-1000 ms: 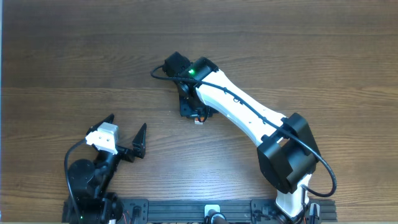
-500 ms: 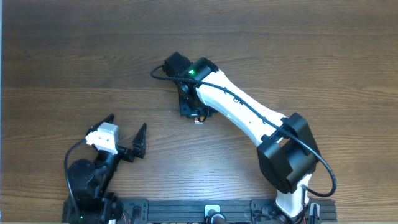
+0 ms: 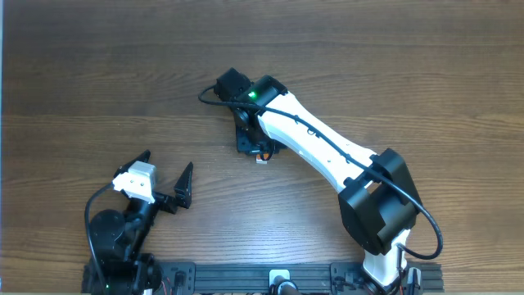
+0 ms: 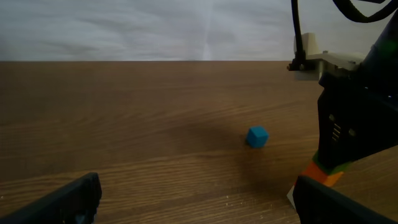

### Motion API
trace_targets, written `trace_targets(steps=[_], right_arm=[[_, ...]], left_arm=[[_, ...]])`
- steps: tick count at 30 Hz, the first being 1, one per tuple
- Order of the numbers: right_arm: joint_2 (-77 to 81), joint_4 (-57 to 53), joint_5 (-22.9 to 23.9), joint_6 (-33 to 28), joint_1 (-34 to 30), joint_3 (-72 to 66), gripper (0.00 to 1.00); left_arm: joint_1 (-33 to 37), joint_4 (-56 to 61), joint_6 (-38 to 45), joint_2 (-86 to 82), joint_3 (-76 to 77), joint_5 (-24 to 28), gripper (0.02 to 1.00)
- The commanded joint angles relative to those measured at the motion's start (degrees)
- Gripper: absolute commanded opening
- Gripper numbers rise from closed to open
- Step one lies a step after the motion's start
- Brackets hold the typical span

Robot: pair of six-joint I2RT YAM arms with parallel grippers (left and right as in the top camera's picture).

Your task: Stack Cubes

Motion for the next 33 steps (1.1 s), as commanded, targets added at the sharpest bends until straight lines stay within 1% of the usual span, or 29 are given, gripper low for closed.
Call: trace_targets(steps=[1,6,9,20,23,25,27,33], right_arm=[[-0.3,0.2,1.2,0.6,0.6,-0.5,0.053],[-0.3,0.3,1.2,0.6,0.6,-0.5,0.088],[-0.3,0.3,1.2,0.6,0.6,-0.5,0.132],[-0.3,0.3,1.4,0.6,0.6,-0.5,0.185],[-0.3,0.2,1.4,0.6,0.6,-0.5,0.231],[-0.3,0.2,1.4,0.6,0.6,-0.5,0.279],[-0.3,0.3,1.4,0.5,0.6,-0.5,0.297],[-0.3,0.3,1.4,0.2,0.6,-0.5,0.316]], left_arm=[[-0.3,0.0,-0.6,-0.3,-0.3,-0.4,1.000],[-0.3,0.0,-0.6,-0.3,-0.3,-0.4,1.000],[-0.3,0.0,-0.6,-0.3,-0.3,-0.4,0.996],[-0.3,0.0,-0.6,-0.3,-0.3,-0.4,1.000],[-0.3,0.0,-0.6,-0.3,-0.3,-0.4,1.000],[-0.3,0.0,-0.6,-0.3,-0.3,-0.4,1.000],[-0.3,0.0,-0.6,-0.3,-0.3,-0.4,1.000],[-0.3,0.0,-0.6,-0.3,-0.3,-0.4,1.000]])
